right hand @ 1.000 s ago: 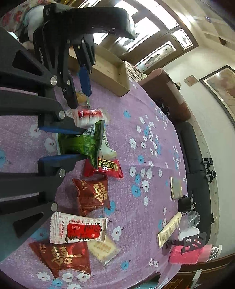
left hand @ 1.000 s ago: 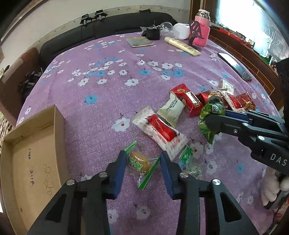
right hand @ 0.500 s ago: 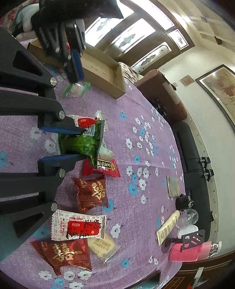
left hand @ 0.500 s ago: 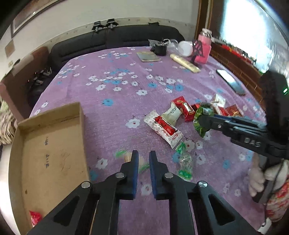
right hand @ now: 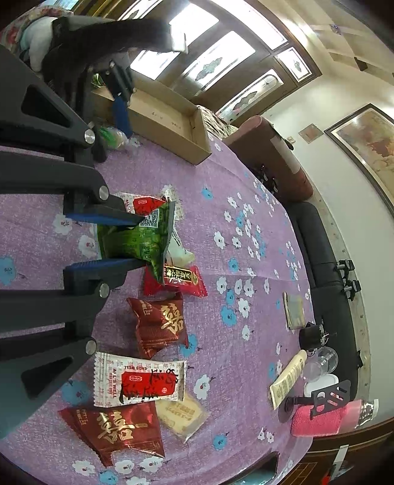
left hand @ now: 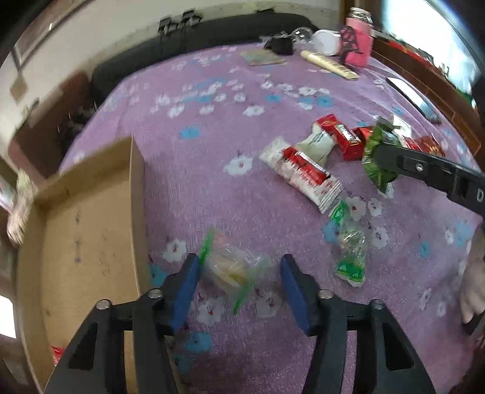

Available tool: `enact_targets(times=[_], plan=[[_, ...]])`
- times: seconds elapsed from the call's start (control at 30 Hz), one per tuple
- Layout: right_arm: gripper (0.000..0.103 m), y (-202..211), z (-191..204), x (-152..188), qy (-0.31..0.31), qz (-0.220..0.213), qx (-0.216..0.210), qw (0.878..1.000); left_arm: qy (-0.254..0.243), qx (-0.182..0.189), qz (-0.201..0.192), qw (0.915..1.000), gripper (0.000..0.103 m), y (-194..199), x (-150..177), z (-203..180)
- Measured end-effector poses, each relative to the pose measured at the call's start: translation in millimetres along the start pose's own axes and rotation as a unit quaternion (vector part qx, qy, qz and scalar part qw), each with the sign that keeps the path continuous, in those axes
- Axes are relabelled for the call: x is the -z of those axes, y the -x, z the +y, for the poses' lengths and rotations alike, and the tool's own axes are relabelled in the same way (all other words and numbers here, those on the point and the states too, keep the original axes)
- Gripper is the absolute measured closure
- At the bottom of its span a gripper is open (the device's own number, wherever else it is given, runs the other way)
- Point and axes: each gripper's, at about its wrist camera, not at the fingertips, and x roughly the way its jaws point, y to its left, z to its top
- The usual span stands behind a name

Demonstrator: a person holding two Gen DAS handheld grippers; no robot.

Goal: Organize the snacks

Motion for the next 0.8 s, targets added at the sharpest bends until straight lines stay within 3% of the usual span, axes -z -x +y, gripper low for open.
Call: enact_targets(times=[0.17, 0.3, 0.53, 0.63, 0.7, 0.73, 0.8], plan=[[0.084, 0.4, -0.9, -0.3, -0.001, -0.002, 0.000, 1.000, 0.007, 0.003, -0.028, 0.9996, 0.073, 11.5, 0.7, 0.6], [0.084, 0.2, 0.8, 1.8, 0.003, -0.002, 0.001, 1.000, 0.036, 0.030, -0.051, 0.9976, 0.086, 33.9, 4.1, 12.9], [0.084, 0.6, 21.6, 7.6, 0.026, 0.003, 0.012, 1.000, 0.098, 0.076, -0.077, 0.9893, 0.087, 65.0, 29.0, 52.1], [0.084, 5.2, 31.8, 13.1, 0.026, 0.004, 0.009, 1.000, 0.113, 0.099, -0.065, 0.9865, 0.082, 55.7, 27.7, 49.2], [0.084, 11.0, 40.3, 17.7, 0.027, 0.004, 0.004, 1.000, 0.103, 0.105, -0.055, 0.9876, 0.067, 46.7, 23.9, 36.6], [0.084, 13.9, 42.0, 18.8, 0.028, 0.003, 0.003, 1.000, 0.092, 0.102, -0.045, 0.9895, 0.055, 38.1, 19.6, 27.4], [0.084, 23.3, 48.2, 22.7, 0.031, 0.001, -0.003, 1.000, 0.082, 0.088, -0.023, 0.9925, 0.051, 21.0, 13.4, 15.0]])
